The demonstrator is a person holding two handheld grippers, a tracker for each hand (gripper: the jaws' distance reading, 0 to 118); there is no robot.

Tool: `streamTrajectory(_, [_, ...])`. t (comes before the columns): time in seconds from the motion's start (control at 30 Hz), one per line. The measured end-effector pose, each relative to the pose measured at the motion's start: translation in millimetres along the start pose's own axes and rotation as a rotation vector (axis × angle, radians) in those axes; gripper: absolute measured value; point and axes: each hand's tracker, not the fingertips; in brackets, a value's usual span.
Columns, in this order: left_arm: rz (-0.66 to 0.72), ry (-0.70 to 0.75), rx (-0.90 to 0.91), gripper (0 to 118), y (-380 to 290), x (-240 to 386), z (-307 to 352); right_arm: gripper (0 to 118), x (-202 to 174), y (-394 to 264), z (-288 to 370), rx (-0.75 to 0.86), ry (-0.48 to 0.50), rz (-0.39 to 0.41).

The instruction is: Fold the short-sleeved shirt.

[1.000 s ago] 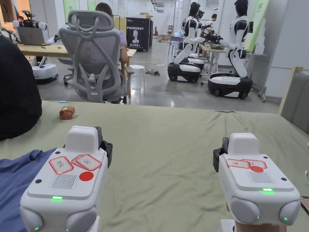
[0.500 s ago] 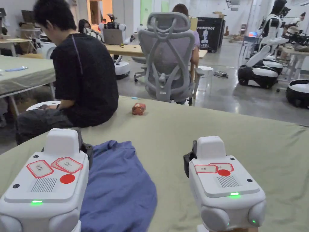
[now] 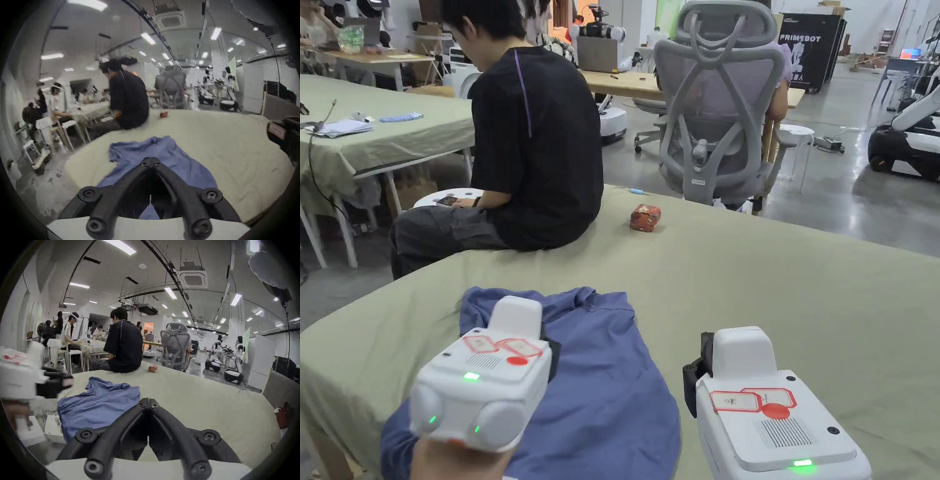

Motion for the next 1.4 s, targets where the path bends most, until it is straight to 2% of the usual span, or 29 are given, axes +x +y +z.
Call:
streamTrajectory(0.2, [0.041, -0.219, -0.425, 0, 11, 30, -153, 0, 22, -12, -30, -0.062, -0.013, 0.005])
streamTrajectory(0.33, [0.015, -0.265, -0.461, 1, 16, 58, -198, 0, 39, -18, -47, -0.089, -0.023, -0.01])
streamTrajectory(0.37, [0.038, -0.286, -0.448, 23, 17, 62, -206, 0, 43, -20, -51, -0.096, -0.029, -0.011])
streamTrajectory(0.4, [0.034, -0.285, -0.448, 64, 17, 67, -214, 0, 47, -22, -54, -0.101, -0.032, -0.014])
streamTrajectory(0.43, [0.013, -0.285, -0.461, 117, 14, 73, -224, 0, 51, -24, -55, -0.108, -0.034, -0.016])
streamTrajectory(0.47, [-0.029, -0.274, -0.473, 114, 8, 78, -228, 0, 54, -27, -57, -0.115, -0.035, -0.017])
streamTrajectory(0.5, [-0.1, -0.233, -0.453, 100, 4, 83, -237, 0, 57, -29, -58, -0.122, -0.038, -0.015])
streamTrajectory(0.53, [-0.139, -0.229, -0.486, 80, -3, 88, -244, 0, 60, -32, -59, -0.125, -0.043, -0.014])
streamTrajectory(0.57, [-0.153, -0.211, -0.536, 66, -15, 90, -253, 0, 64, -35, -57, -0.13, -0.049, -0.015])
streamTrajectory(0.6, [-0.146, -0.215, -0.586, 64, -31, 78, -259, 0, 68, -38, -55, -0.134, -0.051, -0.016])
streamTrajectory(0.63, [-0.089, -0.256, -0.494, 63, -34, 72, -253, 0, 73, -41, -53, -0.139, -0.054, -0.017])
streamTrajectory(0.67, [-0.051, -0.271, -0.496, 55, -30, 64, -250, 0, 77, -44, -52, -0.146, -0.063, -0.019])
streamTrajectory(0.7, [-0.016, -0.262, -0.52, 24, -24, 60, -247, 0, 82, -47, -49, -0.151, -0.07, -0.023])
streamTrajectory(0.73, [0.012, -0.236, -0.518, 0, -17, 54, -252, 0, 86, -49, -46, -0.155, -0.074, -0.032])
streamTrajectory(0.8, [0.115, -0.262, -0.524, 0, -11, 46, -248, 0, 96, -51, -38, -0.158, -0.081, -0.059])
streamTrajectory(0.9, [-0.01, -0.202, -0.449, 0, 11, 70, -227, 0, 113, -52, -18, -0.145, -0.11, -0.076])
streamTrajectory(1.0, [0.051, -0.307, -0.336, 0, 57, 103, -190, 0, 136, -51, 6, -0.13, -0.156, -0.099])
streamTrajectory(1.07, [-0.073, -0.327, -0.305, 0, 80, 145, -169, 0, 155, -49, 25, -0.113, -0.198, -0.119])
streamTrajectory(1.23, [-0.033, -0.569, -0.187, 0, 127, 245, -128, 0, 205, -48, 85, -0.072, -0.326, -0.156])
streamTrajectory(1.4, [-0.143, -0.825, -0.089, 0, 159, 389, -57, 0, 257, -57, 148, -0.056, -0.463, -0.188])
